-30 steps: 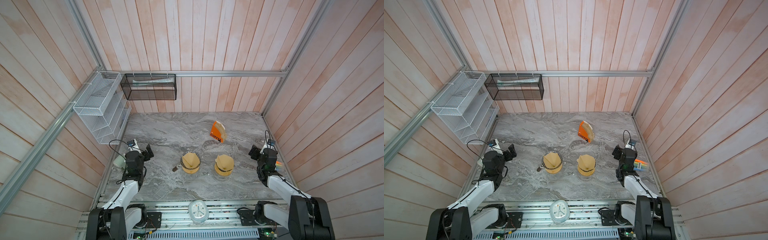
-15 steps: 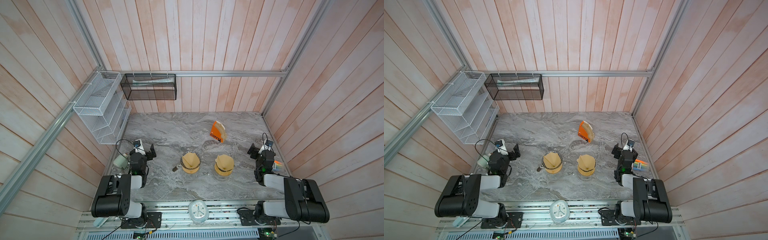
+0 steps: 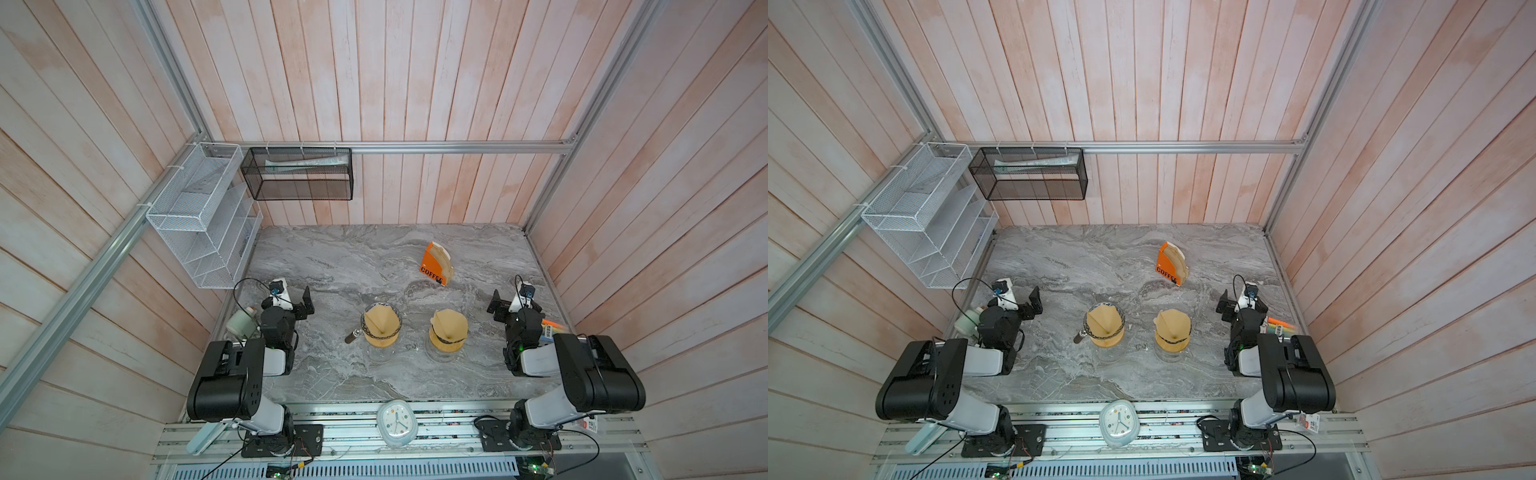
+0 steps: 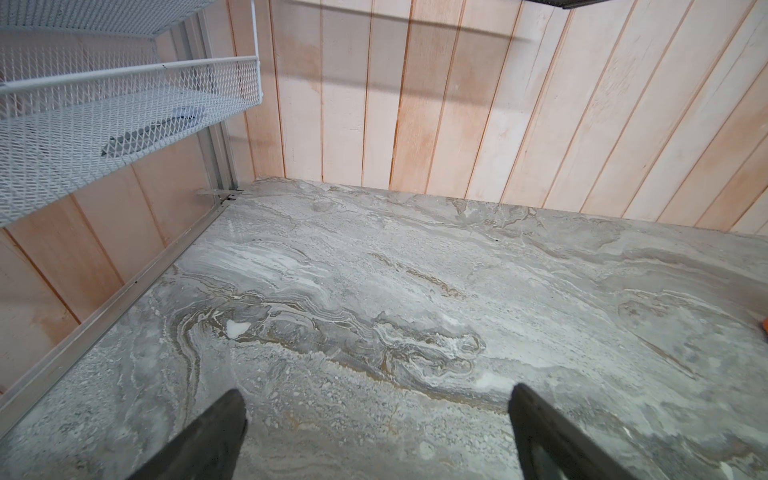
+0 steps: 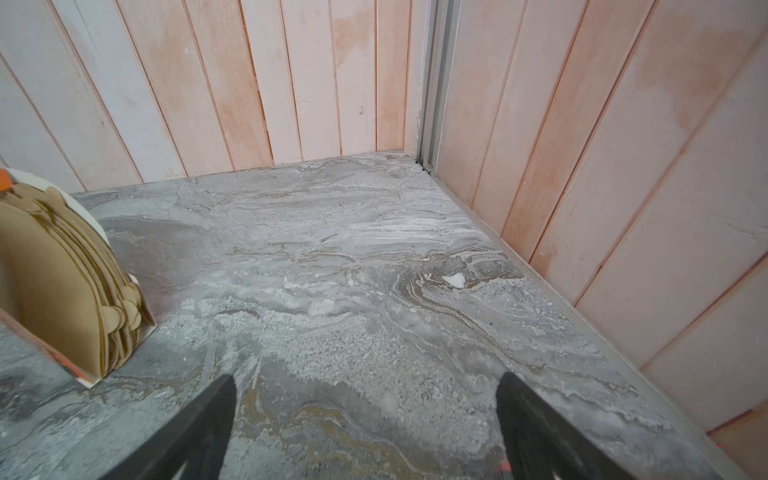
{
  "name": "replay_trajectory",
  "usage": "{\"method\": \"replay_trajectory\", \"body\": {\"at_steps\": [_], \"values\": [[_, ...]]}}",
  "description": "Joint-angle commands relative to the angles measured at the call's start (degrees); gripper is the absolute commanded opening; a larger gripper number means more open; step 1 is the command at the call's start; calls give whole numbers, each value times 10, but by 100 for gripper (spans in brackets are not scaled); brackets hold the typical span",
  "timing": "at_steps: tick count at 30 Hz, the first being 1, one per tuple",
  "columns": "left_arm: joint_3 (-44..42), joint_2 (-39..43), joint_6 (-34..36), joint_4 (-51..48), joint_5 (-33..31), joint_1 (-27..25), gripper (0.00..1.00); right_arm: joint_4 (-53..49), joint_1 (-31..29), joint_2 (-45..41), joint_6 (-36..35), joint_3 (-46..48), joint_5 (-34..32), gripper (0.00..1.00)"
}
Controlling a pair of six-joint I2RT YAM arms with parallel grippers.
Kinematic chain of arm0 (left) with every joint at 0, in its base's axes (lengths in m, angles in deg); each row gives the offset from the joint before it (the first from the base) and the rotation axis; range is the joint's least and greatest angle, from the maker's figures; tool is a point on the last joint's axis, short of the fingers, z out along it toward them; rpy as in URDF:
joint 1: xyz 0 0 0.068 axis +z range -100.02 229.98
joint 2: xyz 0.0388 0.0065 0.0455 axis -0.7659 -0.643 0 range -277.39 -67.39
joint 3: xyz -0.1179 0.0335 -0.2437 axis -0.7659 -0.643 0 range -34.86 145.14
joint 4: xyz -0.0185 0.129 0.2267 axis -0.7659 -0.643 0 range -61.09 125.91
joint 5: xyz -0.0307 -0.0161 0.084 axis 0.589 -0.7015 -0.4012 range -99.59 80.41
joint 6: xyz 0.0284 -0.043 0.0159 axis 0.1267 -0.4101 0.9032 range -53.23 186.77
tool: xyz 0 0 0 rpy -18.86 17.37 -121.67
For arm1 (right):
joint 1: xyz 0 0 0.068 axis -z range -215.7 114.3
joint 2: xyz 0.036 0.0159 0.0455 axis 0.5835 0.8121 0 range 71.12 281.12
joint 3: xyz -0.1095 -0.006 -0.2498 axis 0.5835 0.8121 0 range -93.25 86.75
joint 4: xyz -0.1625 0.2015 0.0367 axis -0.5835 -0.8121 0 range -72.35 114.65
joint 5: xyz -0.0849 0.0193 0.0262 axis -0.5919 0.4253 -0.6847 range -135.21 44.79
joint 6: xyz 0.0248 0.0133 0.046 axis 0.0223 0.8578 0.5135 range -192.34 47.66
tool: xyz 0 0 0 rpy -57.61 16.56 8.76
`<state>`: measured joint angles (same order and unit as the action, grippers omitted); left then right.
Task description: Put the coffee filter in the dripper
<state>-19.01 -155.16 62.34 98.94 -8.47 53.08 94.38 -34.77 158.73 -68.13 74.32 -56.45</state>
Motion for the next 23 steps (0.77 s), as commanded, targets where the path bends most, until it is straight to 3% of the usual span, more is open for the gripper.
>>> {"method": "replay_trajectory", "body": {"at_steps": [1, 23], "values": [[1, -3, 16, 12, -1, -3, 100, 7, -2, -5, -11, -8, 6, 98], [12, -5, 32, -5, -12, -17, 100, 0, -3, -8, -10, -10, 7, 98]]}}
